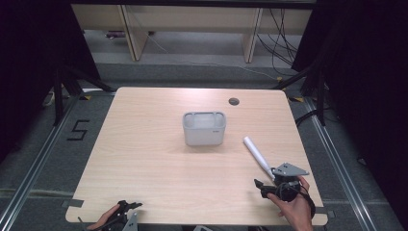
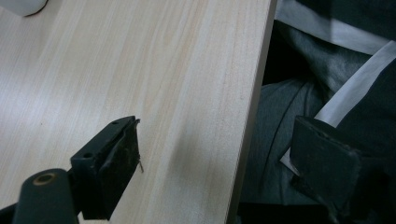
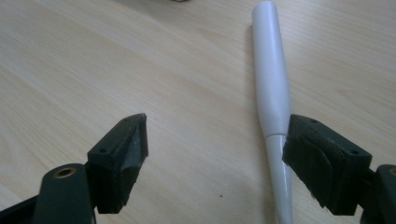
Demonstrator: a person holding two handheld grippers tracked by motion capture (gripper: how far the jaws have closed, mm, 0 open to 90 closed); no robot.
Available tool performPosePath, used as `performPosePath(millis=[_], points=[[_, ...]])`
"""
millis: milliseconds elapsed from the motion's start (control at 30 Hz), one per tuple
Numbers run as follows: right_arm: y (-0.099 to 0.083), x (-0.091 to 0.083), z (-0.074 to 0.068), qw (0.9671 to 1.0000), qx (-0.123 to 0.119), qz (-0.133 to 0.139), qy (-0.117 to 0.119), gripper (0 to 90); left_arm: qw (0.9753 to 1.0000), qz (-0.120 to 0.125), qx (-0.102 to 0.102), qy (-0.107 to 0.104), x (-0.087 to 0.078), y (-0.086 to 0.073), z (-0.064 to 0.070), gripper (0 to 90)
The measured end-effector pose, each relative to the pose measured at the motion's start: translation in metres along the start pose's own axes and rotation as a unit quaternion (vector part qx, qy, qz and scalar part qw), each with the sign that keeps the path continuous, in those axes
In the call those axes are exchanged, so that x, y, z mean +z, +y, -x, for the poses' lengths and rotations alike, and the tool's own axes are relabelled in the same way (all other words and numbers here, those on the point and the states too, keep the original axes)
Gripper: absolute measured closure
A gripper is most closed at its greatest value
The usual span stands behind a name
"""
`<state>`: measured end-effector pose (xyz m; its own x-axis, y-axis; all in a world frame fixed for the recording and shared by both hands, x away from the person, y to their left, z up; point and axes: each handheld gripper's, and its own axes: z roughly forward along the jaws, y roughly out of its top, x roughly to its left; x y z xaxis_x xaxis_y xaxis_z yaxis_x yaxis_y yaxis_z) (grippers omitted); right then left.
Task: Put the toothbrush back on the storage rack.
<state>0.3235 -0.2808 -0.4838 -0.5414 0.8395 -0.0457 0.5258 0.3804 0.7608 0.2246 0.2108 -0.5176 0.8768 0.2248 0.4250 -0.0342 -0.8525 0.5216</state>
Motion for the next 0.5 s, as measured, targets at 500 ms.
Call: performPosePath(millis=[500], points=[[0.007,0.0032,0.0012,0.9997,0.02,0.009,-0.008,23.4,0.9999,0.005,-0.006,0.015,0.0,-0.0016,-0.0012,15.4]])
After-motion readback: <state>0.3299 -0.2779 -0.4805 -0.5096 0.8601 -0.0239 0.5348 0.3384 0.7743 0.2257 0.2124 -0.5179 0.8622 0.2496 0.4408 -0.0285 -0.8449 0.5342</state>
